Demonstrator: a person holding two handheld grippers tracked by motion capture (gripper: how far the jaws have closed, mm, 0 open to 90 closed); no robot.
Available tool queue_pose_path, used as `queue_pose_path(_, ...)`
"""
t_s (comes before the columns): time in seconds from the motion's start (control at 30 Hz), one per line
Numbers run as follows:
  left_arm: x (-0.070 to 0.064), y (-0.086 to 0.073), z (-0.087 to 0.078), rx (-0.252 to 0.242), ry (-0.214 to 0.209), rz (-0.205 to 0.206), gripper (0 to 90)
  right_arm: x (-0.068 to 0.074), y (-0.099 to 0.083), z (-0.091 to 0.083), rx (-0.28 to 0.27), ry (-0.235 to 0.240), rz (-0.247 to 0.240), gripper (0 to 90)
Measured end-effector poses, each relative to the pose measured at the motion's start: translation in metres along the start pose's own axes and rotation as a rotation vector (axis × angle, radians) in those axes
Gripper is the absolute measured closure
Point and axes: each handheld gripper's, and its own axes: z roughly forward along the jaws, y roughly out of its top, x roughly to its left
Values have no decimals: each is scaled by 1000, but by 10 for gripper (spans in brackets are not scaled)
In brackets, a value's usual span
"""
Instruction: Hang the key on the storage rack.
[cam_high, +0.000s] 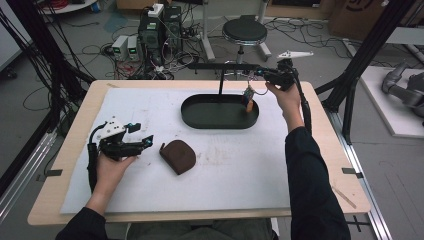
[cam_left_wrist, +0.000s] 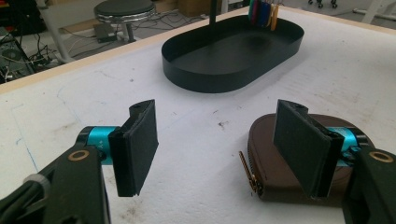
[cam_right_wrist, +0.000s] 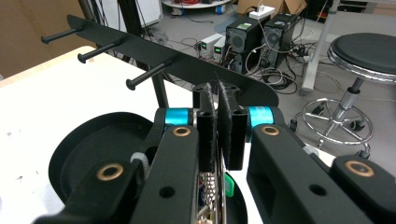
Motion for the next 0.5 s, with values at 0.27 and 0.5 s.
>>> queue_pose_path(0.27, -1, 0, 1, 0, -4, 0, 309, -1, 0, -3, 2, -35, -8, 861)
queue_pose_path(0.5, -1, 1, 1, 0, -3, 0, 309, 1, 0, -3, 7, -60, -21, 828)
